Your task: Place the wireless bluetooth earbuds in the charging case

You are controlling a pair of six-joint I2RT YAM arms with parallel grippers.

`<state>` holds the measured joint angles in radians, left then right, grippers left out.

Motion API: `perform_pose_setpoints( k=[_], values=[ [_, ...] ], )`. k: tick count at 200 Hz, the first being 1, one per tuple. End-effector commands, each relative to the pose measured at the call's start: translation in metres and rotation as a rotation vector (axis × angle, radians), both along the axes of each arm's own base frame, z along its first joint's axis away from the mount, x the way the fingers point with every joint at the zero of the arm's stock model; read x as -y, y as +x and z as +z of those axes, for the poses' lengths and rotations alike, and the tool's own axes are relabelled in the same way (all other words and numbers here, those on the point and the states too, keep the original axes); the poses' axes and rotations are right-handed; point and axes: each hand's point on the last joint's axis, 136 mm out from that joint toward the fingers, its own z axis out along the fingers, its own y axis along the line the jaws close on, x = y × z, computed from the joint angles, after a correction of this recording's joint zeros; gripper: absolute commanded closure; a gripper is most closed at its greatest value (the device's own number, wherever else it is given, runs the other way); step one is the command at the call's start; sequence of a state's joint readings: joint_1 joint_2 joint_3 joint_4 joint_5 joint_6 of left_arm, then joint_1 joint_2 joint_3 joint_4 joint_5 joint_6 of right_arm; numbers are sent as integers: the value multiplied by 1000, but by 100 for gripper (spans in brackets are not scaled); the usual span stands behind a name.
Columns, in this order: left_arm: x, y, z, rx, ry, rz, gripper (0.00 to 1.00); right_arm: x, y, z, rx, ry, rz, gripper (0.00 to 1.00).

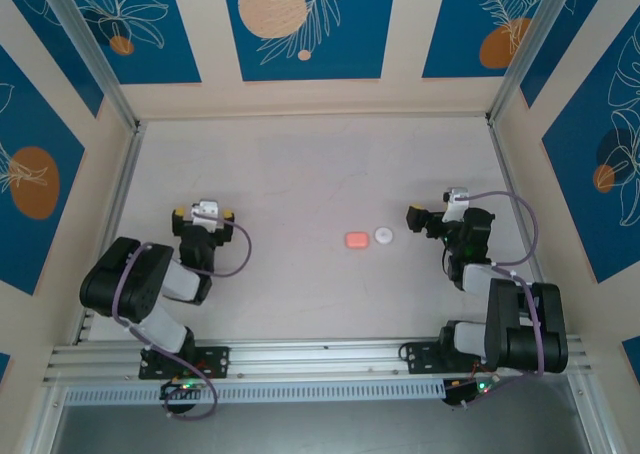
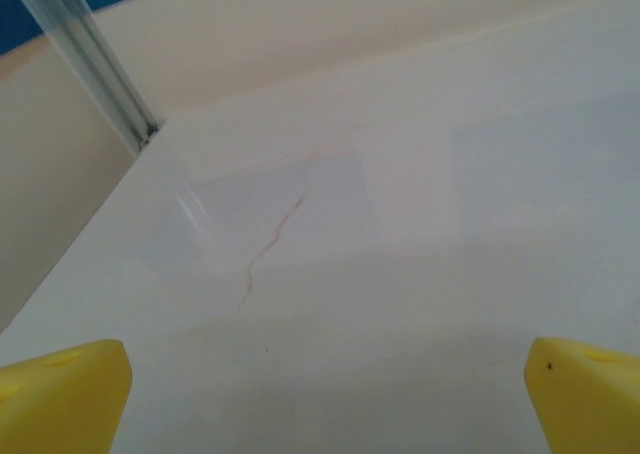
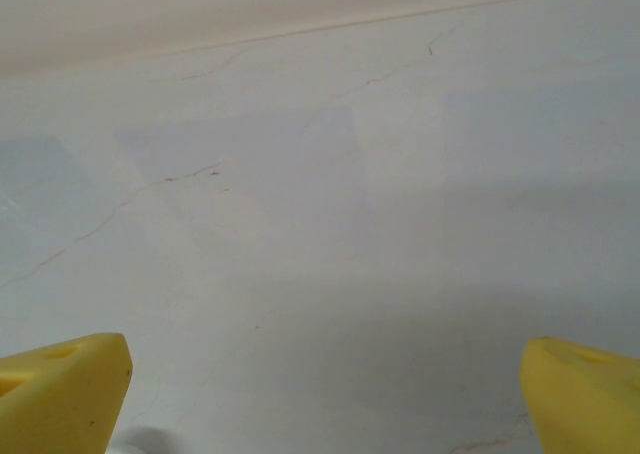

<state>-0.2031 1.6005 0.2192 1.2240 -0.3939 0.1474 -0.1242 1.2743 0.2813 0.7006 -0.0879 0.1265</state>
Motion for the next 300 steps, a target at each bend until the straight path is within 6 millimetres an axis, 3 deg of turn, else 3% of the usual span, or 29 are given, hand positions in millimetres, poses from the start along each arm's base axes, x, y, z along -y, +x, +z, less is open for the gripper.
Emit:
perform_pose_setpoints(
  k=[1, 15, 88, 300],
  values=[
    [-6, 28, 2, -74, -121, 7, 0, -7, 14, 24, 93, 15, 32, 1],
    [-16, 25, 2, -60, -186, 4, 0, -15, 19, 20, 77, 20, 64, 1],
    [-5, 29, 1, -80, -173, -60, 0, -25, 37, -9, 14, -14, 114, 1],
    [-3, 29, 1, -83, -171, -72, 0, -27, 41, -11, 8, -62, 77, 1]
  ],
)
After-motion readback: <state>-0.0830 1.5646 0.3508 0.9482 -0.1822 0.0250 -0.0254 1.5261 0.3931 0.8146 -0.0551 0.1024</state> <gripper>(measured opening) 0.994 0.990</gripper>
